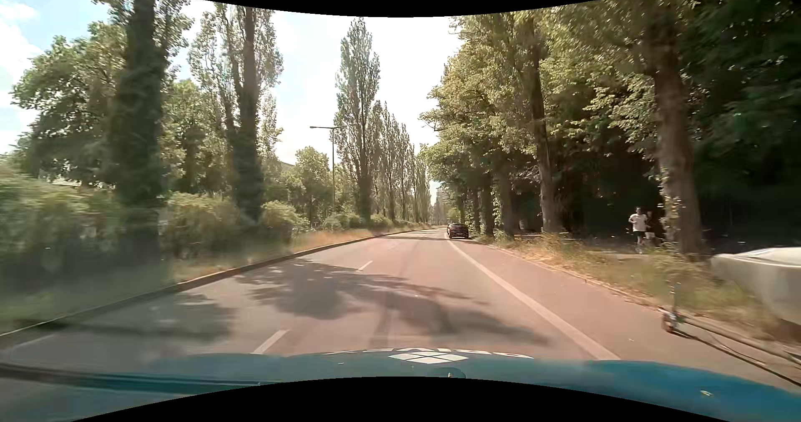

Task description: Follow the waypoints while adhering to traffic rules and regulations

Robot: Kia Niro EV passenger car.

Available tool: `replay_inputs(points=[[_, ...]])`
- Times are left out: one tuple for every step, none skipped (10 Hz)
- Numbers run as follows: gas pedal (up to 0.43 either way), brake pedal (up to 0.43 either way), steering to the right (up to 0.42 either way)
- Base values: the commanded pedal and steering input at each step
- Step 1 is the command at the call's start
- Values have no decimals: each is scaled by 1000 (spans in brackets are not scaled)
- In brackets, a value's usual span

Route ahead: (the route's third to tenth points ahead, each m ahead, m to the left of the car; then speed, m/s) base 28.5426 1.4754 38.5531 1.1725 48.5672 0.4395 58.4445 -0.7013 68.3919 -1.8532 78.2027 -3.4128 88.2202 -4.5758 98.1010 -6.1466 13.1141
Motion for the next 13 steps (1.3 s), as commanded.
replay_inputs(points=[[197, 0, 8], [197, 0, 7], [197, 0, 7], [189, 0, 7], [177, 0, 7], [169, 0, 6], [169, 0, 6], [169, 0, 6], [169, 0, 6], [169, 0, 5], [169, 0, 5], [169, 0, 4], [169, 0, 4]])
